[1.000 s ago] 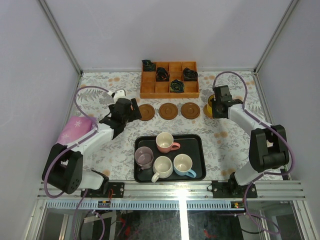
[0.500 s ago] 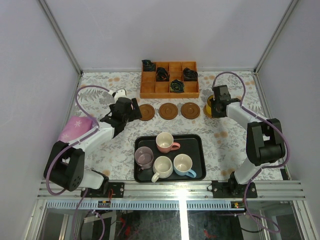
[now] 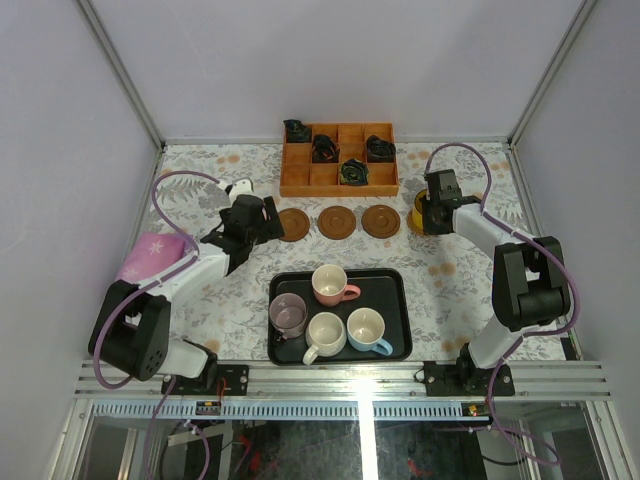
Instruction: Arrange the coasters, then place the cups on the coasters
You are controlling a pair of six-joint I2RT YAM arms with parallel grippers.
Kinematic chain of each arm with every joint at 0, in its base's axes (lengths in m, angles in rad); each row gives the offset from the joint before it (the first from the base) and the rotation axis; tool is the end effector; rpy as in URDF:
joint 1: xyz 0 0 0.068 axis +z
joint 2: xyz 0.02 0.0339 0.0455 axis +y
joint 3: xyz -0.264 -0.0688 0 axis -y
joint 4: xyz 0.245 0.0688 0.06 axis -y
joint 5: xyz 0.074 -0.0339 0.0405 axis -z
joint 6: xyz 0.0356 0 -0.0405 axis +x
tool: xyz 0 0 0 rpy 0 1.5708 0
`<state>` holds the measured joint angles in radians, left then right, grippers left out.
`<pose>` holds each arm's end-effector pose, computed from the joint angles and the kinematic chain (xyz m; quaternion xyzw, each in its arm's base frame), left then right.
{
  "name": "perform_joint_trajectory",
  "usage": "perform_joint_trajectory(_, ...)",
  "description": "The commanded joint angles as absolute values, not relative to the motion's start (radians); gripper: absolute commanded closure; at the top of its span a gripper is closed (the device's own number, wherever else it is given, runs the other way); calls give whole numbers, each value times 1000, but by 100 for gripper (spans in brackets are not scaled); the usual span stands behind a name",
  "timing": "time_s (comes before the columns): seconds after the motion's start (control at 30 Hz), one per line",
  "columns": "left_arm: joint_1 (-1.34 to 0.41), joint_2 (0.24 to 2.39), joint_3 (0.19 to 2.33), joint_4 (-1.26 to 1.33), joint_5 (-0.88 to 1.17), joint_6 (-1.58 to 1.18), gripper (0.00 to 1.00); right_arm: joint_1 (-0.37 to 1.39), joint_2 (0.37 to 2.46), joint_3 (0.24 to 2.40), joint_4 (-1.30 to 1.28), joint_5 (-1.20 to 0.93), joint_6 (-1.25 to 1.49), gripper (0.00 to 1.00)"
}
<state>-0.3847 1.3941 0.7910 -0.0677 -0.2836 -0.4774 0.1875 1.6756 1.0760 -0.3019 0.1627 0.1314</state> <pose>0.2764 -0.1012 0.2166 -0.1027 0.8876 -0.0643 0.4444 0.3464 0.0598 0.2017 0.0003 0.9418 -0.0238 0.3354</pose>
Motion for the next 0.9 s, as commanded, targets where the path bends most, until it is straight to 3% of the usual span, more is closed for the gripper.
perform_joint_trajectory(0.0,-377,1401,822,-29,-281,-474,16,180,1658,1130,-242,173,151,100)
perform_joint_trajectory(0.47,-376,1397,815,-29,-279,-471,16,179,1690,1128,-276,167,179,99)
perform_joint_trajectory(0.67,-376,1396,816,-31,-280,-463,16,179,1692,1135,-289,174,193,72)
perform_joint_trajectory(0.87,-376,1392,814,-31,-282,-462,16,179,1681,1131,-313,179,211,53)
